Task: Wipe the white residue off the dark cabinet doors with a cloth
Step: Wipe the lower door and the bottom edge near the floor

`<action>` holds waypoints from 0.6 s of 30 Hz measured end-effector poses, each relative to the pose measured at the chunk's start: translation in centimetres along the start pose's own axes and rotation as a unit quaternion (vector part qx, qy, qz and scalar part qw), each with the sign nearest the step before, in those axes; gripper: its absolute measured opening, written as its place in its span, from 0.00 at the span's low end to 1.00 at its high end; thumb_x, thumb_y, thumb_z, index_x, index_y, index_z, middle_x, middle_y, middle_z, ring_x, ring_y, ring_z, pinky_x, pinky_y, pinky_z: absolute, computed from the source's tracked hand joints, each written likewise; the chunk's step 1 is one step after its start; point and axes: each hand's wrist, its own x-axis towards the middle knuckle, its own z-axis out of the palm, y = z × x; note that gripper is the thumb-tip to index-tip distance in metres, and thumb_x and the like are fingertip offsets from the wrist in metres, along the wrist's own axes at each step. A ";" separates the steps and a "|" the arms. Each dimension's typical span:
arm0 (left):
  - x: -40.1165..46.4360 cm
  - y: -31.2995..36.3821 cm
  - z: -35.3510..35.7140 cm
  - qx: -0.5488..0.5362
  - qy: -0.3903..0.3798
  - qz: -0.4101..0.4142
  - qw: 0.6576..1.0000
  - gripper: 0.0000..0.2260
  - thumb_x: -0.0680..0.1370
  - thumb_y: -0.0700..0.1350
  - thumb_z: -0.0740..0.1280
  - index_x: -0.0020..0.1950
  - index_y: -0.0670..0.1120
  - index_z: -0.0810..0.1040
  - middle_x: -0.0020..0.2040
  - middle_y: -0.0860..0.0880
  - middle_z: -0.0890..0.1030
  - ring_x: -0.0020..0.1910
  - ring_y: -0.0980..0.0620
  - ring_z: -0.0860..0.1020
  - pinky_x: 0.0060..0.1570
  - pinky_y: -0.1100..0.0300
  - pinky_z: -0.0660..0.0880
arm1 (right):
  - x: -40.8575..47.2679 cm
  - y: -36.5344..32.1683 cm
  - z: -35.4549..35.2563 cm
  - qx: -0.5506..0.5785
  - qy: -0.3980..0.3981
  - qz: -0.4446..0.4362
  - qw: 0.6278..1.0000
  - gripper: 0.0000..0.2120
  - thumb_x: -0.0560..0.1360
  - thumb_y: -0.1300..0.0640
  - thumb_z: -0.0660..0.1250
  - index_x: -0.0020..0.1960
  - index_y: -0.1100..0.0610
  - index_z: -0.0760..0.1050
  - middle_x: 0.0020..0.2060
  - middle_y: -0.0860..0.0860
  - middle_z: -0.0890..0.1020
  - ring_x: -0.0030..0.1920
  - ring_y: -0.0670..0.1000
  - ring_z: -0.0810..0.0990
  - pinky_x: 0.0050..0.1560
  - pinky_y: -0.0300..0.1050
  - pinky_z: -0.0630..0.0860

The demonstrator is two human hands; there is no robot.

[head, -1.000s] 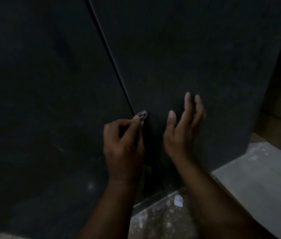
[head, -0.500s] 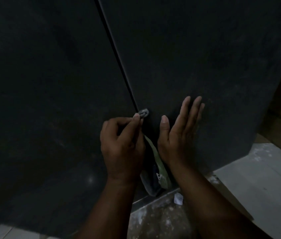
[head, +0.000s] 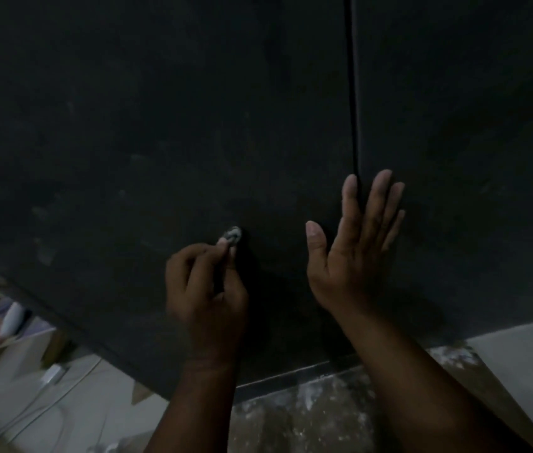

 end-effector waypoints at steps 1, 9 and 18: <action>0.1 -0.3 -0.3 0.001 -0.009 0.007 1.000 0.02 0.76 0.30 0.75 0.48 0.33 0.84 0.47 0.37 0.80 0.46 0.43 0.80 0.49 0.60 0.76 | -0.1 0.2 0.1 -0.005 0.002 -0.005 1.000 0.33 0.85 0.43 0.58 0.83 0.56 0.52 0.82 0.64 0.50 0.82 0.65 0.46 0.80 0.68 0.47; 0.9 -1.0 0.1 -0.043 0.047 0.011 0.998 0.01 0.77 0.32 0.74 0.46 0.34 0.84 0.47 0.43 0.78 0.46 0.48 0.78 0.48 0.61 0.75 | -0.8 2.2 0.3 -0.026 -0.018 -0.044 0.999 0.34 0.85 0.42 0.58 0.85 0.52 0.48 0.83 0.57 0.44 0.83 0.63 0.44 0.81 0.64 0.46; 0.1 0.6 2.2 -0.055 -0.007 0.042 0.998 0.01 0.78 0.33 0.73 0.47 0.36 0.85 0.46 0.42 0.79 0.44 0.45 0.79 0.46 0.61 0.74 | -0.1 6.5 -1.3 0.009 0.013 -0.038 0.999 0.30 0.86 0.45 0.57 0.83 0.56 0.53 0.84 0.54 0.50 0.83 0.60 0.49 0.80 0.60 0.53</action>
